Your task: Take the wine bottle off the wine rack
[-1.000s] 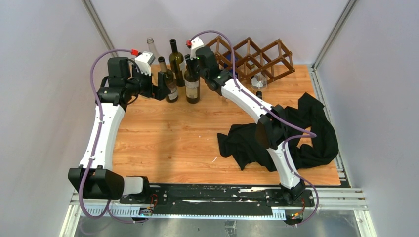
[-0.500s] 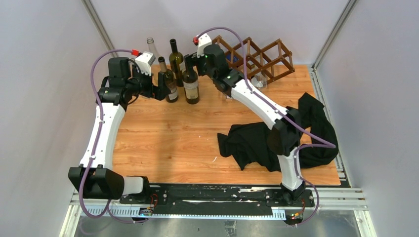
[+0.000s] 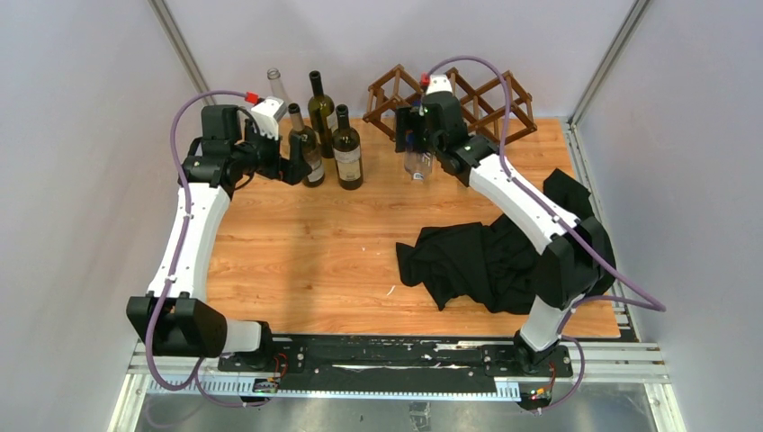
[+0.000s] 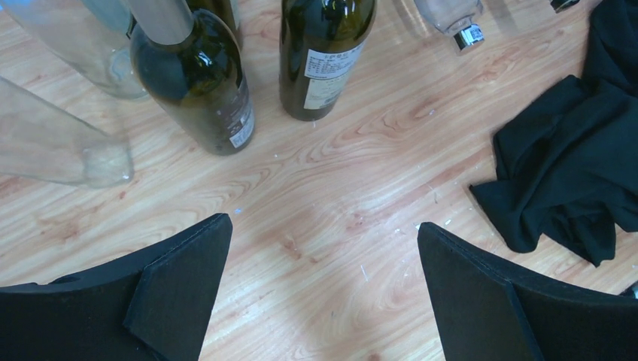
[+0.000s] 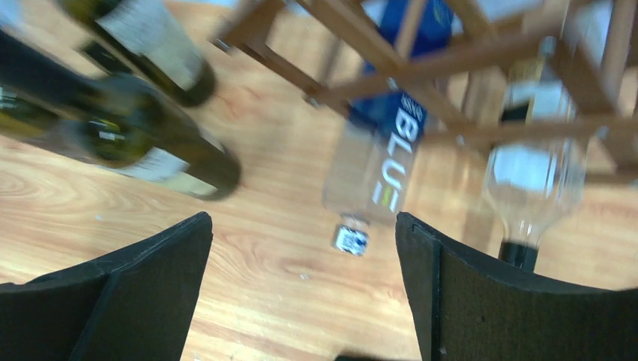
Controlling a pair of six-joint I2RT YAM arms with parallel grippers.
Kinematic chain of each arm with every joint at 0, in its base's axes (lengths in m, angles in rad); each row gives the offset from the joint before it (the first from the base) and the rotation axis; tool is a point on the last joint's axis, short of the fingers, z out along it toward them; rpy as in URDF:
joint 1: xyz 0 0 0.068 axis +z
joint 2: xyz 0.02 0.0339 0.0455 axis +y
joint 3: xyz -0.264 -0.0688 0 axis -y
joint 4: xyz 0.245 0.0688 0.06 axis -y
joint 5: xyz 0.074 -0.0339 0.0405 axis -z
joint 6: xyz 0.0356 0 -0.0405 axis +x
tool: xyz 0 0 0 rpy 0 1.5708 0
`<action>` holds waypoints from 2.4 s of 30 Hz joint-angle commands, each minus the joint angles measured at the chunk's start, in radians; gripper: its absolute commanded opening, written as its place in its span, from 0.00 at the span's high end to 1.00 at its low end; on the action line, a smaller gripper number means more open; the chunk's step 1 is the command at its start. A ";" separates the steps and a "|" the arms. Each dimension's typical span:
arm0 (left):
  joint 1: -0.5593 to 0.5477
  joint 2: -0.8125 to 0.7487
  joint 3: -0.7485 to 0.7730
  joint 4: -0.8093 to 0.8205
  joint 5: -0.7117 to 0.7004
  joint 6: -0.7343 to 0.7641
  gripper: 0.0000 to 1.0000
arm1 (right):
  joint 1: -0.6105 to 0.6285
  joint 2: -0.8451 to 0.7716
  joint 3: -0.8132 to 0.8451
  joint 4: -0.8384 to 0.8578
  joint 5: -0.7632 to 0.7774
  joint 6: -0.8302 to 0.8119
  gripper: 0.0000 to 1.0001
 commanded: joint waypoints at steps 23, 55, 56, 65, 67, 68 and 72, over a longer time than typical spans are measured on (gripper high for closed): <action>0.006 0.008 0.018 -0.024 0.062 0.005 0.00 | -0.195 0.366 -0.132 0.307 -0.069 0.275 0.10; 0.006 0.007 0.004 -0.028 0.092 0.011 0.00 | -0.232 0.215 -0.402 0.595 -0.241 0.307 1.00; 0.006 0.006 0.004 -0.029 0.093 0.013 0.00 | -0.230 0.211 -0.412 0.592 -0.243 0.307 1.00; 0.006 -0.008 -0.012 -0.029 0.104 0.031 0.00 | -0.229 0.301 -0.364 0.534 -0.244 0.316 0.54; 0.006 -0.006 -0.012 -0.030 0.103 0.034 0.00 | -0.227 0.319 -0.346 0.527 -0.234 0.309 0.49; 0.006 -0.005 -0.011 -0.030 0.103 0.035 0.00 | -0.226 0.328 -0.338 0.526 -0.230 0.306 0.46; 0.006 0.000 -0.010 -0.029 0.105 0.033 0.00 | -0.219 0.361 -0.302 0.517 -0.226 0.297 0.37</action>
